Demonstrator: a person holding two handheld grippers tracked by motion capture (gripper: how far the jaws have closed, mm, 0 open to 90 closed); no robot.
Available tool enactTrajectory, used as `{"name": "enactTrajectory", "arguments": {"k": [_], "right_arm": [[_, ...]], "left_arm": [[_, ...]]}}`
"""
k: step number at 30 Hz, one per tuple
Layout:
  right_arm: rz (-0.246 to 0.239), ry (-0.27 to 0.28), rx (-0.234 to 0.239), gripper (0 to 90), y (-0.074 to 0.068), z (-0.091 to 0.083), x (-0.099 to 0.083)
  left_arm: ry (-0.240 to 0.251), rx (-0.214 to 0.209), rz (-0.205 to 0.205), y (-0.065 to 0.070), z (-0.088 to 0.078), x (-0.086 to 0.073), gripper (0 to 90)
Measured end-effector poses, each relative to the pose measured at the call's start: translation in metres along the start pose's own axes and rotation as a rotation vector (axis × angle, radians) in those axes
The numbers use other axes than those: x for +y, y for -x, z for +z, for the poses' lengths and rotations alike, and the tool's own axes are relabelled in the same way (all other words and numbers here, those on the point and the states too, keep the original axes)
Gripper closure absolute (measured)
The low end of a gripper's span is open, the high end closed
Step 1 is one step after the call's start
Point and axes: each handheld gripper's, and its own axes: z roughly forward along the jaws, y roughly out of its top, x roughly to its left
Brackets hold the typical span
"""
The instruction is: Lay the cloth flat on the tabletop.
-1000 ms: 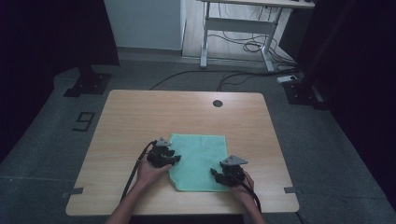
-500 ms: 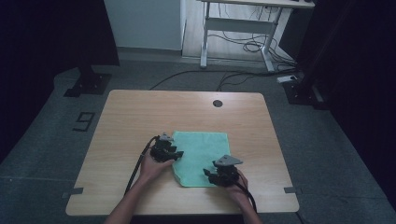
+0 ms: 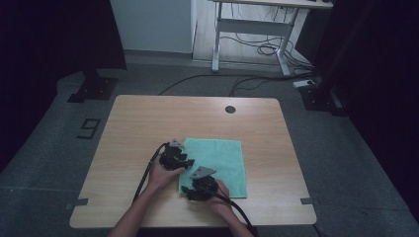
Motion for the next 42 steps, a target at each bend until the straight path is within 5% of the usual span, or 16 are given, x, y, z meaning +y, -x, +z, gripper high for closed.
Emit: {"name": "enactTrajectory", "arguments": {"k": [8,16,21,27,29,42], "right_arm": [[-0.019,-0.004,-0.028,37.7,-0.018,0.006,0.001],[-0.014,-0.004,0.006,36.5,-0.015,-0.004,-0.008],[0.008,0.057,0.011,39.4,-0.01,-0.009,0.0],[-0.001,0.024,0.033,43.5,-0.01,0.001,0.004],[-0.042,0.007,0.028,43.9,-0.019,0.005,-0.001],[-0.038,0.019,0.021,43.0,-0.029,0.003,-0.006]], "left_arm": [[0.004,-0.003,-0.007,-0.001,-0.005,-0.005,51.9],[0.012,0.009,-0.005,-0.006,-0.009,-0.008,52.8],[0.018,0.029,-0.021,-0.015,-0.009,0.0,53.3],[0.031,0.055,-0.023,-0.022,-0.003,0.012,54.5],[0.02,0.062,-0.02,-0.023,0.0,0.014,55.9],[0.005,0.071,-0.037,-0.037,0.011,0.025,58.9]]}}
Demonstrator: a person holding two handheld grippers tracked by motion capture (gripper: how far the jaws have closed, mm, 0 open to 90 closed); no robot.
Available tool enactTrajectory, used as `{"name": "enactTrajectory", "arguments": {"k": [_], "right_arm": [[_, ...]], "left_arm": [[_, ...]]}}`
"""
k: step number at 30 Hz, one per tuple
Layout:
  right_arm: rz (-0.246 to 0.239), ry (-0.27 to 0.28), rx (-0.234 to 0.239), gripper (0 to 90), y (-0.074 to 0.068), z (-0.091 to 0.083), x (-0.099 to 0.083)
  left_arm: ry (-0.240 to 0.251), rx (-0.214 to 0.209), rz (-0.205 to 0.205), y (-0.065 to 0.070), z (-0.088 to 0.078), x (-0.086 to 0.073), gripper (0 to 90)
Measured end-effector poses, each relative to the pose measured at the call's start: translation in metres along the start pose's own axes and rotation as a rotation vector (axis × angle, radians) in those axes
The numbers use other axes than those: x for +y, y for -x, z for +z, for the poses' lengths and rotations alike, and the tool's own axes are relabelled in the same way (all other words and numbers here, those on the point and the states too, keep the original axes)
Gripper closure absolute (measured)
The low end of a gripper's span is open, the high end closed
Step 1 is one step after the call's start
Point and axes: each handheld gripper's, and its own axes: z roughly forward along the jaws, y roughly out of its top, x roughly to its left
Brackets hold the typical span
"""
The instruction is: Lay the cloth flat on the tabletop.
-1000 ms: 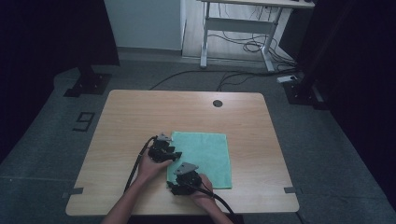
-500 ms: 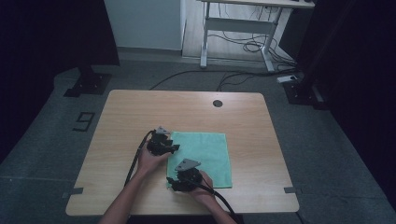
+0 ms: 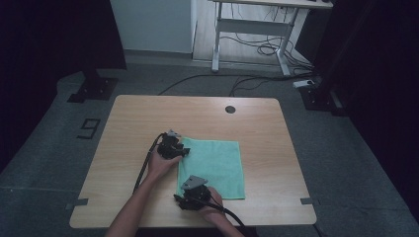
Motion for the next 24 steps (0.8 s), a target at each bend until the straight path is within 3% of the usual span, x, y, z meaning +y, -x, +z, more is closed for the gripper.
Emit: {"name": "enactTrajectory", "arguments": {"k": [2,6,9,14,18,21,24], "right_arm": [[-0.002,-0.004,0.005,43.1,0.001,0.0,0.001],[0.007,0.005,0.015,43.1,0.002,0.0,-0.001],[0.009,0.006,0.032,41.4,0.003,-0.001,-0.001],[0.015,0.009,0.048,41.3,0.005,-0.002,-0.002],[0.017,0.022,0.055,41.7,0.005,-0.004,-0.002],[0.02,0.037,0.057,41.3,0.005,-0.005,-0.003],[0.026,0.06,0.051,41.4,0.005,-0.011,-0.003]], "left_arm": [[0.001,0.02,0.009,-0.001,0.002,0.003,57.8],[-0.015,0.019,-0.001,-0.004,0.001,0.007,56.2],[-0.025,0.065,0.005,-0.007,-0.003,0.008,54.2],[0.01,0.048,-0.043,-0.015,-0.01,0.006,54.6],[0.034,0.042,-0.014,-0.009,-0.008,0.008,55.1],[0.037,0.044,-0.015,-0.006,-0.008,0.009,55.0],[0.047,0.047,-0.003,-0.003,-0.017,0.01,54.7]]}}
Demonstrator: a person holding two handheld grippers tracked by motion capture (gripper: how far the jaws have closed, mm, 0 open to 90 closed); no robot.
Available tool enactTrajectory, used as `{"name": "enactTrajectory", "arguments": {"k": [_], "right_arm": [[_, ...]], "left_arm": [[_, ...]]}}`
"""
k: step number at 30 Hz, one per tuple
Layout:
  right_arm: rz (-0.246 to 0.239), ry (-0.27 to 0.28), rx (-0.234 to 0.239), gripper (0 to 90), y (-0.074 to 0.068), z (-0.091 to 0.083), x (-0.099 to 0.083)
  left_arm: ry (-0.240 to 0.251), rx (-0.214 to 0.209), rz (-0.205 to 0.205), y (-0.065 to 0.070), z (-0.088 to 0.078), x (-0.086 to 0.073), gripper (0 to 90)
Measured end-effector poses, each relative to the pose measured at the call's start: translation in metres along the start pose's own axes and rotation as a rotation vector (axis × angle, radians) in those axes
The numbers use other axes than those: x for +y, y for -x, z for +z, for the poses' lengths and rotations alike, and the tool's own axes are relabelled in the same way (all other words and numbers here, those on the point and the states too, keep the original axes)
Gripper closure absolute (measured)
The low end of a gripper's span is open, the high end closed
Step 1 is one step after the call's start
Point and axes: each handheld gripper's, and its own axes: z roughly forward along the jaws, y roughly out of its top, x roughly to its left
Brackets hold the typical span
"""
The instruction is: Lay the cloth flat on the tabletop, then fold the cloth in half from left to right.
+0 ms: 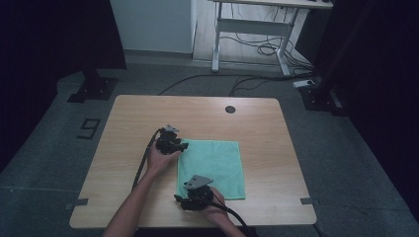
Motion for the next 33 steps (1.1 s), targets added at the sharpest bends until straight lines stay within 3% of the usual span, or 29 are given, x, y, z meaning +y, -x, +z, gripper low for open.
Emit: {"name": "enactTrajectory", "arguments": {"k": [6,10,17,22,25,33], "right_arm": [[-0.009,0.045,-0.006,41.3,-0.001,-0.013,0.003],[-0.01,0.058,-0.004,41.0,-0.004,-0.014,0.005],[-0.021,0.043,0.012,40.8,-0.009,-0.008,0.005],[-0.028,0.049,0.013,40.7,-0.01,-0.008,0.007],[-0.027,0.051,0.014,40.9,-0.01,-0.007,0.008],[-0.04,0.041,0.032,42.9,-0.012,0.001,0.011]], "left_arm": [[0.059,0.011,0.002,-0.001,-0.026,0.006,54.3],[0.067,0.024,0.004,-0.004,-0.033,0.008,54.3],[0.051,0.051,-0.011,-0.009,-0.028,0.01,52.5],[0.066,0.075,-0.009,-0.013,-0.021,0.01,50.6],[0.07,0.075,-0.019,-0.017,-0.016,0.009,50.8],[0.025,0.066,-0.041,-0.024,-0.005,0.013,52.6]]}}
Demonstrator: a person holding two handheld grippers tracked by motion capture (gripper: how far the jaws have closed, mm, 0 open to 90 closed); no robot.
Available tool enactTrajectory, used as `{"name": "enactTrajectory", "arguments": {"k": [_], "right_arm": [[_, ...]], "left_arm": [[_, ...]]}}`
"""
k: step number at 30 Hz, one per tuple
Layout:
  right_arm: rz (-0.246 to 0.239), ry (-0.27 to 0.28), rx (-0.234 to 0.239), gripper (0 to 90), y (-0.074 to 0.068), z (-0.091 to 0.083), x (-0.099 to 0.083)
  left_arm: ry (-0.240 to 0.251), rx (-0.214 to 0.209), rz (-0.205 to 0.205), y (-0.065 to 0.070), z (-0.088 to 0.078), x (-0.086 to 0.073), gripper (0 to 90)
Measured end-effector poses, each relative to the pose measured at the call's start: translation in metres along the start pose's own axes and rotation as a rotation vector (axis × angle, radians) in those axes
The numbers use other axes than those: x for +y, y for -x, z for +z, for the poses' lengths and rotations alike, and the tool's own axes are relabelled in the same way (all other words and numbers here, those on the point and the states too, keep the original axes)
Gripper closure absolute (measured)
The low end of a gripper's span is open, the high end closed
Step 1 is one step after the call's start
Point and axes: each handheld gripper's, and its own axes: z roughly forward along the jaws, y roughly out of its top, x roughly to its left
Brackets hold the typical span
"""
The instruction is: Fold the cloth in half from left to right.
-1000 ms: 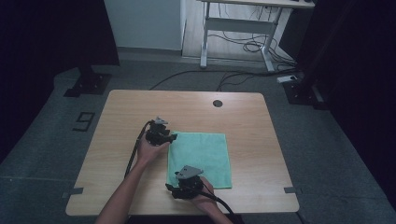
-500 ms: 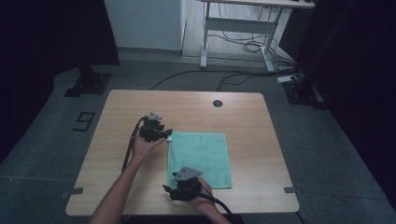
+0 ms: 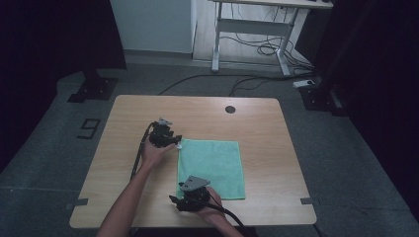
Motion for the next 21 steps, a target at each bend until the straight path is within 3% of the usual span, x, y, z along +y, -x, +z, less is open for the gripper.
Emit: {"name": "enactTrajectory", "arguments": {"k": [3,6,14,21], "right_arm": [[-0.002,-0.003,0.004,43.0,0.0,0.002,0.0],[-0.003,-0.006,0.001,43.0,0.002,0.003,0.0],[0.011,-0.01,0.0,44.5,0.006,0.004,-0.002],[0.004,-0.041,0.002,45.8,0.002,0.009,-0.004]], "left_arm": [[-0.003,0.008,-0.002,-0.001,0.006,0.001,53.2],[-0.007,-0.013,-0.028,-0.002,0.014,-0.001,53.0],[-0.04,-0.039,-0.024,0.007,0.032,-0.006,53.2],[-0.059,-0.04,-0.03,0.008,0.035,-0.007,62.0]]}}
